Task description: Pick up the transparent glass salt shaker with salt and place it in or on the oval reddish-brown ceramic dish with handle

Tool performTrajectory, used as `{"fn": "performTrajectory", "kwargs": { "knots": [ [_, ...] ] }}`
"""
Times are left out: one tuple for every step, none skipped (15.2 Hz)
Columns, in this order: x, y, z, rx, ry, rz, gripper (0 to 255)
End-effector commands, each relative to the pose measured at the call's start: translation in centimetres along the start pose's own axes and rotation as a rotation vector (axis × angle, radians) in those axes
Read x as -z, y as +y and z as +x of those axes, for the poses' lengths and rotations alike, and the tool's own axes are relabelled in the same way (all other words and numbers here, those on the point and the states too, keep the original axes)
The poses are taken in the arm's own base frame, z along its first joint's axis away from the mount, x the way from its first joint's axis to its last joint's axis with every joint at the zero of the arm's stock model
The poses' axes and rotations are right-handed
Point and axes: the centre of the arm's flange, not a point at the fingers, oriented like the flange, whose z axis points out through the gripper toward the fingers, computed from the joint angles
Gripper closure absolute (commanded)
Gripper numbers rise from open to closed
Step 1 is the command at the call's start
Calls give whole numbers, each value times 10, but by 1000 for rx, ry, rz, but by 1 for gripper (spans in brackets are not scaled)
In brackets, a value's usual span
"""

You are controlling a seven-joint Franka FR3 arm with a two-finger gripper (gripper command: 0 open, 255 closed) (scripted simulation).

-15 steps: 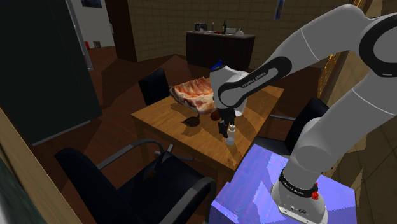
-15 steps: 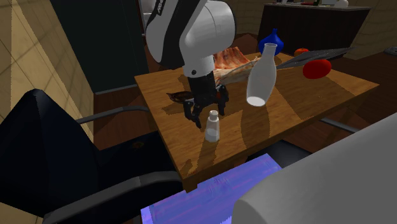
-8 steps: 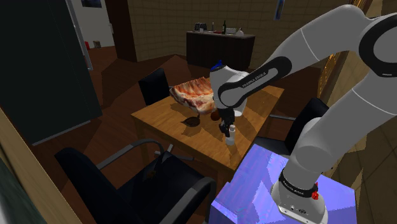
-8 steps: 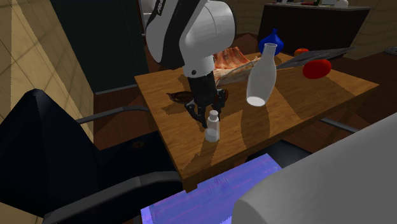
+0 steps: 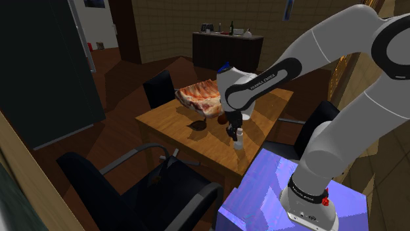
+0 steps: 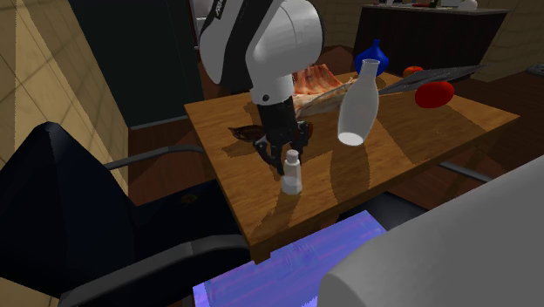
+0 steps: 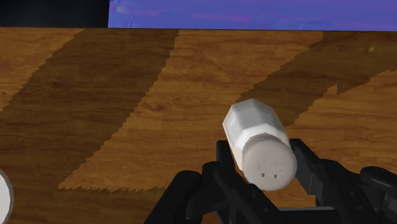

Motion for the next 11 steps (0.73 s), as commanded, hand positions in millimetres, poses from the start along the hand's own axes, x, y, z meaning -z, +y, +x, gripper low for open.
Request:
{"fn": "performTrajectory", "kwargs": {
  "knots": [
    [8,1,-2,0,0,0,255],
    [13,1,-3,0,0,0,255],
    [18,2,-5,0,0,0,255],
    [23,3,-6,0,0,0,255],
    [28,3,-7,0,0,0,255],
    [33,4,-8,0,0,0,255],
    [38,4,-10,0,0,0,255],
    [43,5,-11,0,0,0,255],
    [48,6,-12,0,0,0,255],
    [53,6,-14,0,0,0,255],
    [58,7,-15,0,0,0,255]
  ]
}}
